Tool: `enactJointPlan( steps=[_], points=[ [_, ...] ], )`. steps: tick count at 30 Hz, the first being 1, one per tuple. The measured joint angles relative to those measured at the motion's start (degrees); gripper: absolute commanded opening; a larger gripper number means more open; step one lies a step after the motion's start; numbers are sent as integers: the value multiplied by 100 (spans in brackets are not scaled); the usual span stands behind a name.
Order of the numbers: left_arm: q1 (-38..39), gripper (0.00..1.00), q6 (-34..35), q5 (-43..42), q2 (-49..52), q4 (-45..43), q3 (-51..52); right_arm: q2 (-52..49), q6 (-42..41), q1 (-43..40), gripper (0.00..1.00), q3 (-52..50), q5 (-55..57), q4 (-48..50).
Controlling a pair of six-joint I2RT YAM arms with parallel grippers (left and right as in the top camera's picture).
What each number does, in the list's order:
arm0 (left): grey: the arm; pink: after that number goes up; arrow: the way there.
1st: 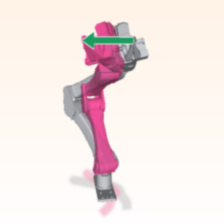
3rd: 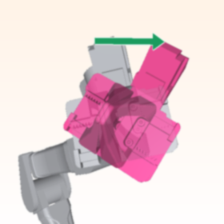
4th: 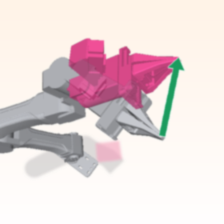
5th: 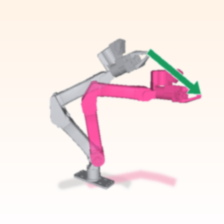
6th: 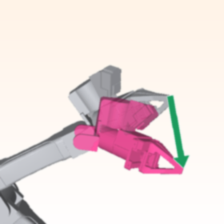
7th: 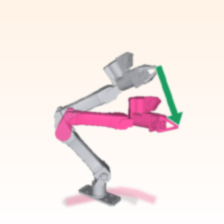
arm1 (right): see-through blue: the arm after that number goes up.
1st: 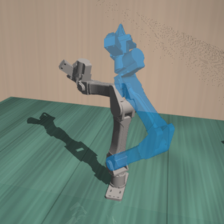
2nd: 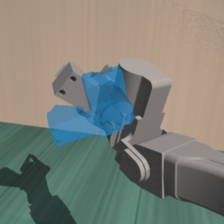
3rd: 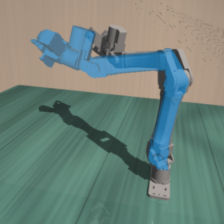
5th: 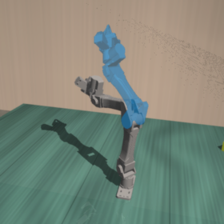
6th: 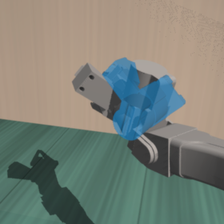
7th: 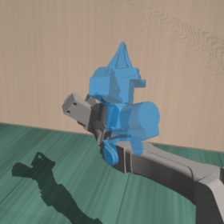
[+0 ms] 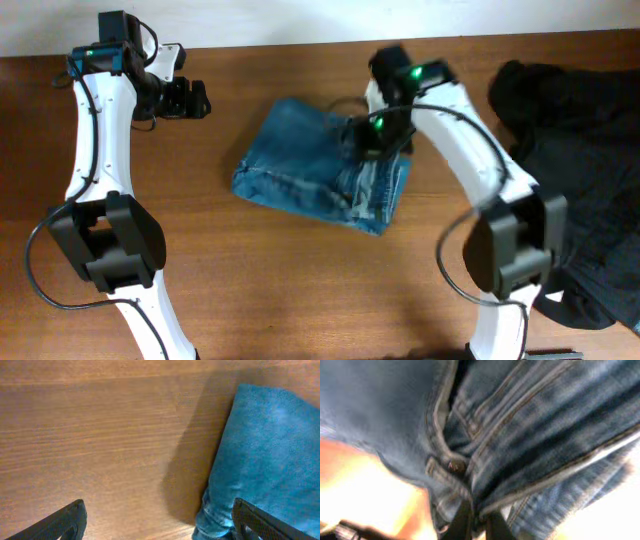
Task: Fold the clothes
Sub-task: 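Drag the folded jeans rightward toward the black clothes with the right gripper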
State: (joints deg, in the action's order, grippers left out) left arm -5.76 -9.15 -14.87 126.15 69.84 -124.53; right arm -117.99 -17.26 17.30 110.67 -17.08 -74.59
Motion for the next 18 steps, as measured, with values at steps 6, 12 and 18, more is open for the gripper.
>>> enactJointPlan(
  steps=[6, 12, 18],
  points=[
    [0, 92, 0, -7, 0, -2, 0, 643, -140, -70, 4, 415, 1410, -883],
    [0, 93, 0, -7, 0, -2, 0, 450, -188, -90, 4, -710, 1849, -675],
    [0, 92, 0, -7, 0, -2, 0, 424, -372, -339, 4, -1325, 2317, -614]
  ],
)
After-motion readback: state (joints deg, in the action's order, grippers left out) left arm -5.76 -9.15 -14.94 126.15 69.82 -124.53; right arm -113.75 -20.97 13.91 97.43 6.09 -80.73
